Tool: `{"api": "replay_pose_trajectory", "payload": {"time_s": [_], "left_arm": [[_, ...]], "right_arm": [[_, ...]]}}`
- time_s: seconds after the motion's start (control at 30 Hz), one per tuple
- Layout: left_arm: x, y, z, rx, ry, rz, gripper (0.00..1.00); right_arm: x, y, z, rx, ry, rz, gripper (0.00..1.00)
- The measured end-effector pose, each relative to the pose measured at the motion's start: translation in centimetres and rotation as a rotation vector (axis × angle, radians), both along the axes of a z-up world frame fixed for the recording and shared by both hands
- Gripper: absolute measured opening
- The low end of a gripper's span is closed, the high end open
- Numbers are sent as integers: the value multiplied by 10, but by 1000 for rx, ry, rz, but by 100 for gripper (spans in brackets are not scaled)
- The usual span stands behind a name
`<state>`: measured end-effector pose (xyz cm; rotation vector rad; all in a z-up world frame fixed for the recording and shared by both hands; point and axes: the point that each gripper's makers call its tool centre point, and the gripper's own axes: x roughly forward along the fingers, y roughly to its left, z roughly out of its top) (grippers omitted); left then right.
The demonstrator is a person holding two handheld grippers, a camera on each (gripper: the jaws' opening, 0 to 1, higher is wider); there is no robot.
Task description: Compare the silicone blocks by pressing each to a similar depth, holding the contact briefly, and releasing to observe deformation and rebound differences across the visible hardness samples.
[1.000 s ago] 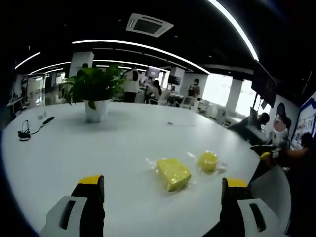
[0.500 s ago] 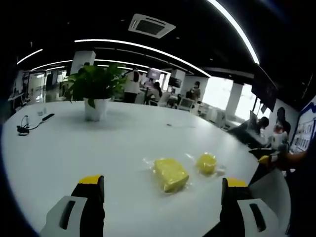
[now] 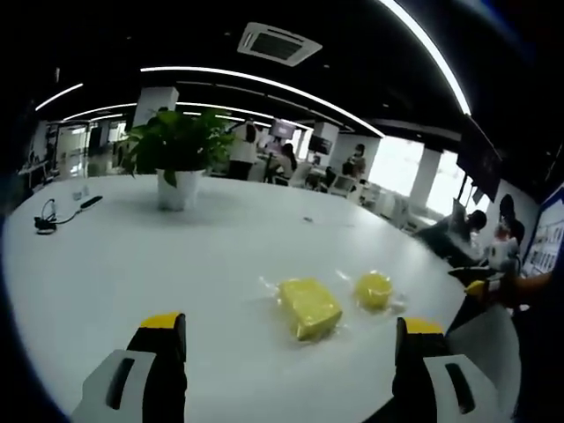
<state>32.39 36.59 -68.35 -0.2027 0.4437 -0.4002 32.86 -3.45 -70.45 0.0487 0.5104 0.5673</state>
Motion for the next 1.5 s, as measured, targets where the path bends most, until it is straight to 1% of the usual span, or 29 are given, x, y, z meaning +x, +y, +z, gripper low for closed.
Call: {"api": "replay_pose_trajectory", "payload": {"time_s": [0.07, 0.13, 0.2, 0.3, 0.37, 0.5, 0.7, 0.9, 1.0, 1.1, 1.13, 1.17, 1.33, 1.5], "left_arm": [[0, -1, -1, 5, 10, -9, 100], [0, -3, 1, 17, 2, -21, 100], [0, -6, 4, 2, 5, -36, 100], [1, -6, 3, 5, 6, -40, 100], [-1, -7, 3, 4, 21, -38, 100], [1, -8, 3, 12, 15, -36, 100], [4, -6, 8, 5, 18, -36, 100], [7, -5, 9, 5, 15, -33, 100], [7, -6, 9, 8, 22, -39, 100], [13, -2, 10, 4, 29, -43, 100], [14, 0, 6, 7, 59, -40, 100], [15, 1, 5, 9, 65, -38, 100], [20, 2, 10, 0, 64, -31, 100], [25, -2, 15, -5, 56, -43, 100]], "right_arm": [[2, -3, 4, 17, -4, -17, 96], [4, -5, 5, 25, -7, -24, 96], [4, -6, 4, 14, -4, -18, 96], [2, -4, 4, -5, -7, 3, 96], [0, -3, 3, -15, 0, 17, 96], [1, -6, 4, -26, -3, 27, 96], [7, -9, 9, -17, -15, 14, 96], [9, -5, 7, -11, -16, 17, 96], [8, -4, 9, -1, -20, 7, 96], [8, -5, 11, 9, -26, -4, 96], [8, -5, 10, 8, -26, -4, 96], [7, -5, 9, 7, -23, -4, 96], [6, -6, 9, 6, -19, -3, 96], [9, -10, 11, -2, -32, -6, 96]]}}
